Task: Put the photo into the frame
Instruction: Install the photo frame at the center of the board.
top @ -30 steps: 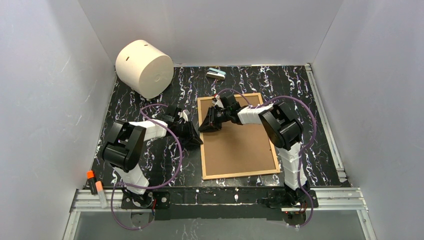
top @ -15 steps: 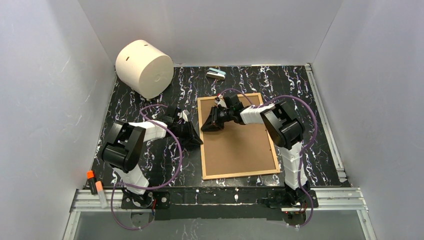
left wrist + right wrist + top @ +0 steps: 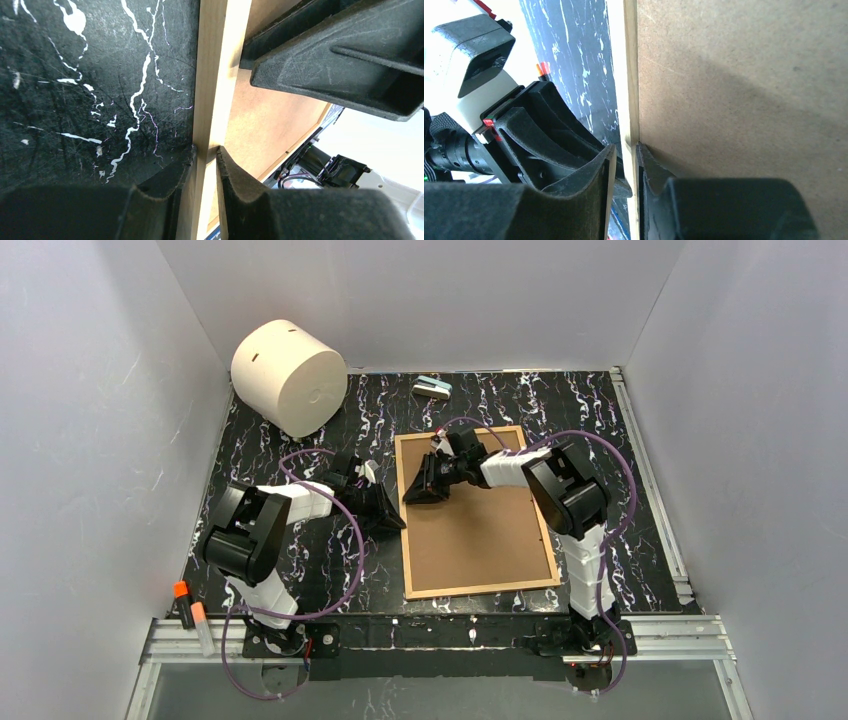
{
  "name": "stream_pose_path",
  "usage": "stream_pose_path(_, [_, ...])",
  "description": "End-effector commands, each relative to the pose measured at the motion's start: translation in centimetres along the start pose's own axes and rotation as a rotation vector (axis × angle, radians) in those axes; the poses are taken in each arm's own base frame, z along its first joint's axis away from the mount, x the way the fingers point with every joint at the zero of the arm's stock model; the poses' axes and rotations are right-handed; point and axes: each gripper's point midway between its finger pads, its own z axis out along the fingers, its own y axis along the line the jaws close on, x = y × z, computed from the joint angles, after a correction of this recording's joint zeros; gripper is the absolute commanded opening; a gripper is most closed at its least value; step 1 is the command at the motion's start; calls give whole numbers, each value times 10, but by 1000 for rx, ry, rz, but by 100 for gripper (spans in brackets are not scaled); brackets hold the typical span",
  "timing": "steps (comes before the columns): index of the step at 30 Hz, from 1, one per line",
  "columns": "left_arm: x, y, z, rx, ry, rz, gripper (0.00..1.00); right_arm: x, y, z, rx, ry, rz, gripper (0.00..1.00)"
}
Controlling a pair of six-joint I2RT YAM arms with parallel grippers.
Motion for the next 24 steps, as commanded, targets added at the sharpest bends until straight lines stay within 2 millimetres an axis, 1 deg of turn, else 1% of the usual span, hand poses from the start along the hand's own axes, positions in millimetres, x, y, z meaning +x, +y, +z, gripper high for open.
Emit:
stream_pose_path(1, [38,102,2,-403,51,-44,17,19,-94,-3,363,-4,86,33])
stream_pose_path(3, [38,102,2,-404,48,-43,17,20,-99,-5,402,-3,82,36])
stream_pose_path(4, [38,102,2,-403,47,-43,17,20,-97,-6,400,-7,77,37])
stream_pose_path(5, [37,101,2,-400,43,-42,17,17,-93,-7,390,-15,69,37])
stream_pose_path(7, [35,99,1,-397,39,-38,17,7,-77,-10,365,-46,40,38])
stream_pose_path(9, [33,97,0,-394,33,-33,17,-11,-60,-17,364,-95,11,39])
stream_pose_path(11, [31,95,0,-391,29,-29,17,-36,-38,-27,335,-158,-23,40])
stream_pose_path(12, [31,95,0,-389,30,-25,17,-52,-22,-34,294,-196,-39,40])
stream_pose_path(13, [30,94,1,-386,33,-26,17,-64,-10,-37,252,-219,-48,40])
stream_pose_path(15, [30,94,2,-381,39,-21,18,-83,11,-38,167,-241,-73,41])
stream_pose_path(17, [30,93,3,-380,42,-17,18,-95,25,-31,109,-227,-90,41])
stream_pose_path(18, [30,93,3,-380,43,-14,18,-101,32,-27,81,-216,-97,40])
stream_pose_path(20, [29,93,3,-380,45,-7,18,-110,45,-19,19,-206,-103,34])
stream_pose_path(21, [29,94,3,-382,46,-5,18,-114,53,-16,-20,-207,-110,29])
stream_pose_path(22, [30,94,2,-384,47,-2,18,-119,57,-14,-46,-216,-117,24])
stream_pose_path(24, [30,95,3,-386,50,-2,18,-124,63,-8,-83,-209,-113,16])
